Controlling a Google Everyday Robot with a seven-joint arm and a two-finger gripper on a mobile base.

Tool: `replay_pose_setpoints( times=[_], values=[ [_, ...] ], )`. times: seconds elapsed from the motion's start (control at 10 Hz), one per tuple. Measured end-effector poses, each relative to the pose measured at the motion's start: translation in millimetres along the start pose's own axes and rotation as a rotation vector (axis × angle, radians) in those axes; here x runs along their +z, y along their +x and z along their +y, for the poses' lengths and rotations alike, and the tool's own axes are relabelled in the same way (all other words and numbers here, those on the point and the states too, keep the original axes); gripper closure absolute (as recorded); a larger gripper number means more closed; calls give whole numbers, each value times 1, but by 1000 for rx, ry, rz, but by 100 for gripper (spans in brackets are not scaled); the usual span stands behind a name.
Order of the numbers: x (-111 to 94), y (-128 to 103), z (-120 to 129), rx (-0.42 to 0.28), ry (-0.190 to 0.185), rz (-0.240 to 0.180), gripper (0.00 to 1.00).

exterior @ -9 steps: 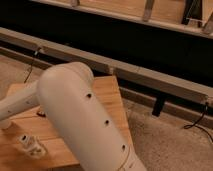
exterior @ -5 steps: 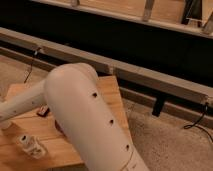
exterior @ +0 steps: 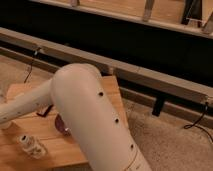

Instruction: Place the pepper in the ceramic cup

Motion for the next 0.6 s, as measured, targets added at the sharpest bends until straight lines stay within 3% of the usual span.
replay_pose_setpoints(
  times=[0.3, 0.5, 0.6],
  values=[
    [-9, 15, 20, 26, -48, 92, 32],
    [-33, 38, 42, 74, -130, 242, 32],
    [-44, 43, 43, 94, -151, 290, 32]
  ],
)
